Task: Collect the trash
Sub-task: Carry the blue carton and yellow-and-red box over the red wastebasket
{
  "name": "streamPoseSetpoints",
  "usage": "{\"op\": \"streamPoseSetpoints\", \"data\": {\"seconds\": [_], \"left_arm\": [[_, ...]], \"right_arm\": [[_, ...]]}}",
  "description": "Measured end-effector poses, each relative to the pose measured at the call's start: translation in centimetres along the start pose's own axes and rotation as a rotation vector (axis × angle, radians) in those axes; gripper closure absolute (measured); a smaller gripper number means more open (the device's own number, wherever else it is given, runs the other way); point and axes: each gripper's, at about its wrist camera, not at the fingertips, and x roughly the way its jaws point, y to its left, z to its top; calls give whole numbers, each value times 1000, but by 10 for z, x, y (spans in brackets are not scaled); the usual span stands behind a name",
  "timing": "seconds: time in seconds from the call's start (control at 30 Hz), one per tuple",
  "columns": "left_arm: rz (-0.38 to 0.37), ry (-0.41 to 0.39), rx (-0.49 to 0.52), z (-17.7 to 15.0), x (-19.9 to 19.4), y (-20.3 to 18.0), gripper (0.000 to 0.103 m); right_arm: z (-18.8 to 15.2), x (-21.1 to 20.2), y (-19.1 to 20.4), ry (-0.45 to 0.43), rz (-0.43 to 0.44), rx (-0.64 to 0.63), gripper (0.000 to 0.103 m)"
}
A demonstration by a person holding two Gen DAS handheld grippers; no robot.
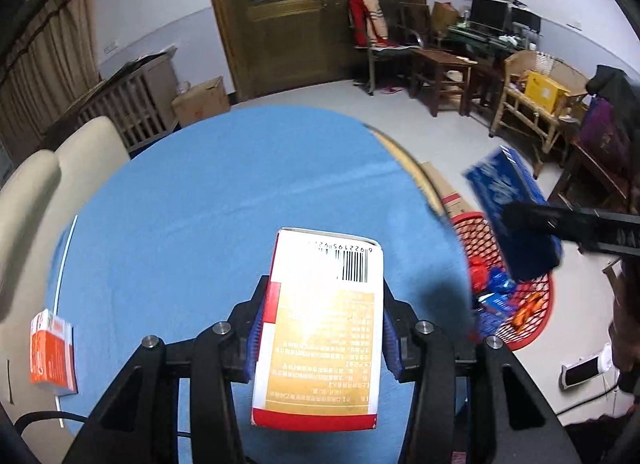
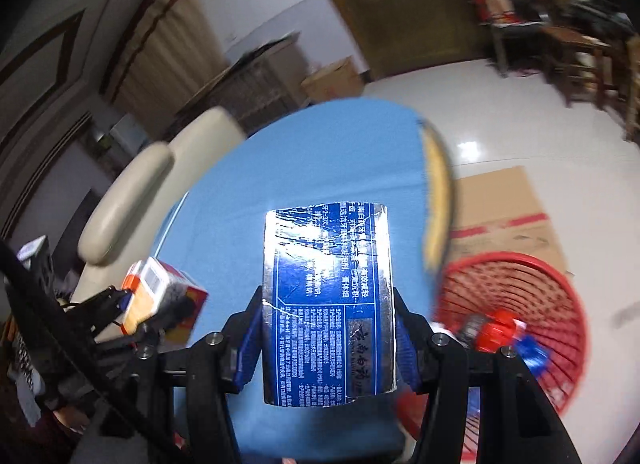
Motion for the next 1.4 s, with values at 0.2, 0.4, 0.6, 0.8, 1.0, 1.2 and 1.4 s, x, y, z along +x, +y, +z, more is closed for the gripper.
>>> {"op": "streamPoseSetpoints", "data": {"seconds": [0.2,0.4,0.6,0.8,1.0,1.2,1.4], "left_arm": [[25,-44,32,-2,-35,-20,54],[63,-118,40,-8,-78,-25,54],[96,-164,29,-3,-102,-28,54],[100,-175,33,-1,-99,-28,53],[96,-121,15,-2,-78,-25,53],[104,-113,18,-2,-69,-30,53],[100,-96,40,-1,-61,-39,53]], "right_arm": [[-16,-47,-14,-55,-83,48,44],[-17,-74,2,-87,-79,30,44],[-28,-105,22,-133,-89,-20,44],[-32,-110,22,-129,-104,-9,44],[-30,-88,18,-95,-100,4,44],[-31,-80,9,-83,-102,14,44],[-31,-78,-5,-81,-96,44,44]]}}
